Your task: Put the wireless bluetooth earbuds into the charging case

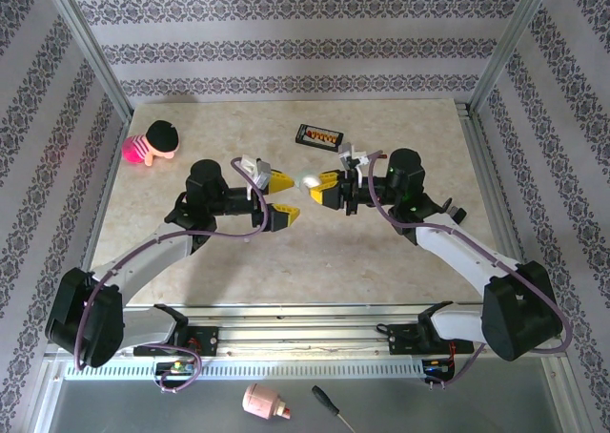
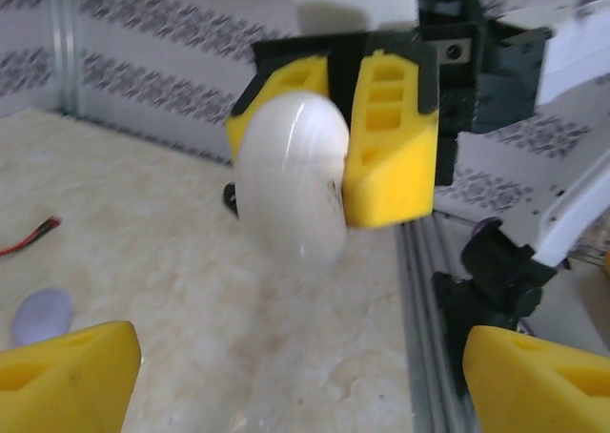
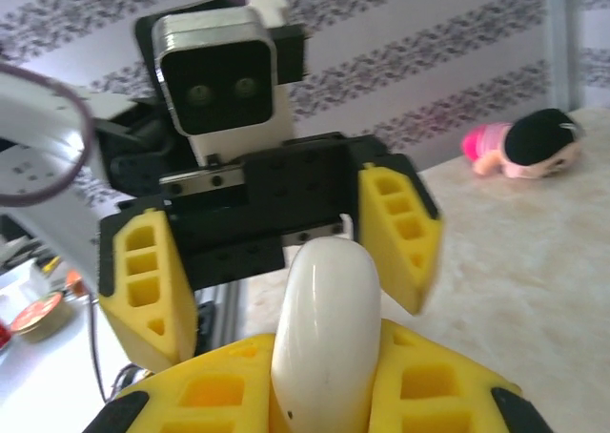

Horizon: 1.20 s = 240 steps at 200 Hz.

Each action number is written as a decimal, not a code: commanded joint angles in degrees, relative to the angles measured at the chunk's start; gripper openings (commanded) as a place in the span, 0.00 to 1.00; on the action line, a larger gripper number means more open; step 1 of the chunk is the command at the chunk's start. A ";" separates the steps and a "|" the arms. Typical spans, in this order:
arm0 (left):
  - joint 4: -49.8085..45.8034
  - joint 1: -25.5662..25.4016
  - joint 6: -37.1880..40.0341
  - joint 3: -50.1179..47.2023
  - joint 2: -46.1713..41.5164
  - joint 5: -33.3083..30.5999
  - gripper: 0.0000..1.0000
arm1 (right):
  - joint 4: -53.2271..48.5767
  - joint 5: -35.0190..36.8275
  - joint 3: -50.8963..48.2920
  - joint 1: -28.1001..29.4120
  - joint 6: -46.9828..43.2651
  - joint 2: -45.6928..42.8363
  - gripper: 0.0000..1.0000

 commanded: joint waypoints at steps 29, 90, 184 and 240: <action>18.03 -1.56 -9.22 -0.31 1.53 10.67 0.60 | -0.21 -7.41 3.82 1.74 1.41 -1.25 0.00; 14.11 -2.51 -7.97 1.32 1.93 12.20 0.41 | -1.09 -9.34 4.75 2.01 2.13 -0.98 0.00; -3.37 -3.32 1.43 5.43 1.76 11.71 0.36 | -5.32 -9.72 4.71 2.25 -0.93 -0.20 0.00; -14.41 -3.85 8.24 7.74 0.22 9.37 0.39 | -10.47 -8.67 4.76 2.27 -5.10 0.42 0.00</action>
